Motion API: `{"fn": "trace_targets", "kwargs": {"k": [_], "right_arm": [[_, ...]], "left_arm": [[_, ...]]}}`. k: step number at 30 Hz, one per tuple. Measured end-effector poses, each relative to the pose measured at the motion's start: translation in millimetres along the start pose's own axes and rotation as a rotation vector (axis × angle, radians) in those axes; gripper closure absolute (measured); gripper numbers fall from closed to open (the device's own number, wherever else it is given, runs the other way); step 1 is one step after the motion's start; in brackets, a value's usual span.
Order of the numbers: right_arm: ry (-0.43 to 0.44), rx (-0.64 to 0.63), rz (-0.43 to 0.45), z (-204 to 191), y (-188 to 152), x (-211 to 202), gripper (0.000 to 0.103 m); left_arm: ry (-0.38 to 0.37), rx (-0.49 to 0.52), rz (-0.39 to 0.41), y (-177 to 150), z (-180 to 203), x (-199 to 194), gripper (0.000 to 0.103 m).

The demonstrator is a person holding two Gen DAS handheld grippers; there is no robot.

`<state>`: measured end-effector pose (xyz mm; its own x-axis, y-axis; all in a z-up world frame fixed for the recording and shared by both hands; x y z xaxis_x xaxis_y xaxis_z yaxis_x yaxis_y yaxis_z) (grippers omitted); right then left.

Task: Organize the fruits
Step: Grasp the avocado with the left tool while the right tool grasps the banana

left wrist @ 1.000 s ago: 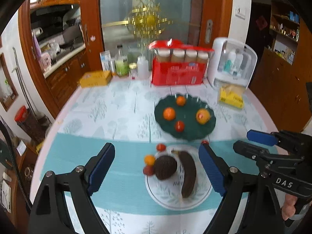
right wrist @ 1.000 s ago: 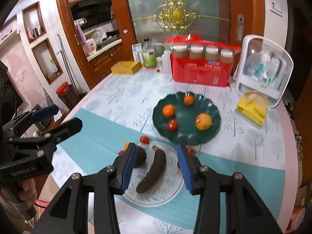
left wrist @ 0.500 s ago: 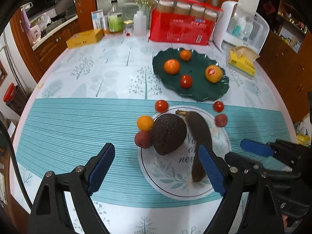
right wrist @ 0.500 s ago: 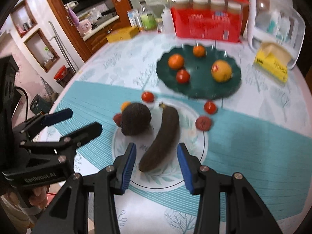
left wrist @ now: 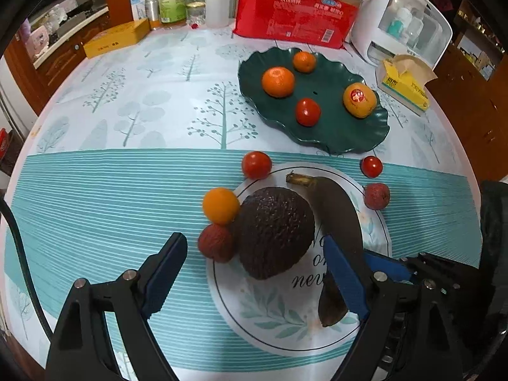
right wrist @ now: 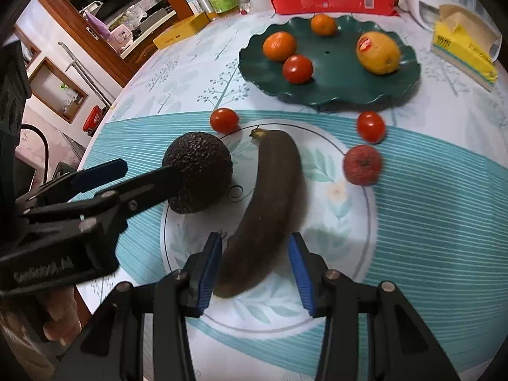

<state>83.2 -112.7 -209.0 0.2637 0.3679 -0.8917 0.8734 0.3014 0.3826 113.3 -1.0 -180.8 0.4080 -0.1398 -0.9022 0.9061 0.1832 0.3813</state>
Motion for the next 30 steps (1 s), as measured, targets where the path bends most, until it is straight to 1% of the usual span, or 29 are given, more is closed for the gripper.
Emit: {"fn": "trace_targets", "kwargs": {"k": [1,4,7,9,12,14,20,24,26,30], "right_arm": [[-0.014,0.005,-0.003,1,1,4,0.059],[-0.011,0.030,-0.002,4,5,11,0.057],[-0.025,0.028,0.011,4,10,13,0.057],[-0.044,0.016,0.016,3,12,14,0.058],[-0.092,-0.003,0.017,2,15,16,0.062],[-0.112,-0.013,0.014,1,16,16,0.063],[-0.104,0.013,-0.004,7,13,14,0.066],[-0.133,0.029,-0.012,19,1,4,0.067],[-0.143,0.043,-0.015,27,-5,-1,0.067],[-0.134,0.062,-0.016,36,-14,-7,0.067]], "left_arm": [[-0.003,0.000,-0.007,0,1,3,0.019],[-0.019,-0.004,-0.033,1,3,9,0.023],[-0.026,-0.008,-0.055,2,4,16,0.029],[-0.019,0.000,-0.050,4,5,18,0.029],[-0.016,0.003,-0.054,7,6,20,0.029],[-0.005,0.014,-0.058,8,9,22,0.030],[0.008,0.033,-0.057,9,14,26,0.030],[0.009,0.042,-0.056,8,16,27,0.030],[0.018,0.055,-0.053,8,17,27,0.030],[0.053,0.102,-0.033,5,24,31,0.030]]}}
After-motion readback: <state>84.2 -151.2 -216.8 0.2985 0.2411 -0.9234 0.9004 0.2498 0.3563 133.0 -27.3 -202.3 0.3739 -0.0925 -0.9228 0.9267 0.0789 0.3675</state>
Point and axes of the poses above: each gripper's, at about its wrist camera, not at the fingertips, and x roughly the way its jaws point, z to its right, y to its top, the point moved 5 cm from there along x, roughly the way its jaws point, and after that the axes turned 11 degrees about -x, right-handed, at the moved point
